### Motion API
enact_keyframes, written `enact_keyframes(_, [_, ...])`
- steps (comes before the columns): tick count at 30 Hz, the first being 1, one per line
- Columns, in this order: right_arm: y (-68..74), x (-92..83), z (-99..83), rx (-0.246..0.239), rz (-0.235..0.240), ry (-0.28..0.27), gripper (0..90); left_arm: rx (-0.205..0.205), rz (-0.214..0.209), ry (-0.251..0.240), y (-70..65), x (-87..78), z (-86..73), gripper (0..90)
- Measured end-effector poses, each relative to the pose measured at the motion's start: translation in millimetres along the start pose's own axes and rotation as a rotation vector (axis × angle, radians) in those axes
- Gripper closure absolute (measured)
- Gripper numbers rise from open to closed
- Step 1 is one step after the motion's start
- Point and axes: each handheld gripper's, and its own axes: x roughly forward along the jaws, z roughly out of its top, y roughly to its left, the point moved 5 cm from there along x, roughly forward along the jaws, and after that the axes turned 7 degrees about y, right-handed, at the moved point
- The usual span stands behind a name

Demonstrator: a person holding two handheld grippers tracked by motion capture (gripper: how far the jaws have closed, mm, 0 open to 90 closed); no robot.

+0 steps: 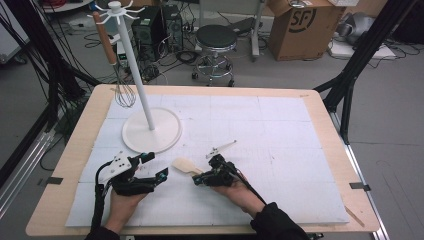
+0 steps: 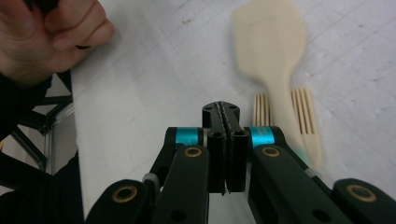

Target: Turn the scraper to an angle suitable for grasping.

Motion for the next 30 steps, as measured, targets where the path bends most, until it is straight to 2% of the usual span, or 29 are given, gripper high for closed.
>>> enact_keyframes(4, [-1.7,-22.2,-5.2,0.005,-0.027,-0.037,89.8,0.006,0.0,0.001,-0.4,-0.4,-0.1,21.5])
enact_keyframes(6, [-2.3,-28.2,-10.5,0.006,-0.035,-0.03,89.8,0.0,0.002,0.002,-0.6,0.7,-0.3,21.5])
enact_keyframes(12, [-0.2,-24.8,-22.7,-0.018,-0.055,0.02,89.8,0.007,0.002,0.007,-2.6,1.5,-0.3,21.5])
enact_keyframes(18, [4.5,-18.7,-22.6,-0.037,-0.05,0.038,89.8,0.005,0.001,0.007,-1.6,1.5,-0.5,21.5])
enact_keyframes(21, [5.8,-15.4,-23.3,-0.051,-0.065,0.056,89.8,0.003,0.001,0.006,-1.4,1.6,-0.6,21.5])
enact_keyframes(24, [3.8,-16.9,-22.9,-0.057,-0.095,0.053,89.8,0.007,0.002,0.007,-1.3,1.1,-0.5,21.5])
enact_keyframes(30, [-5.4,-24.8,-22.1,-0.026,-0.139,0.03,89.8,0.005,0.001,0.005,-1.9,1.4,-0.4,21.5])
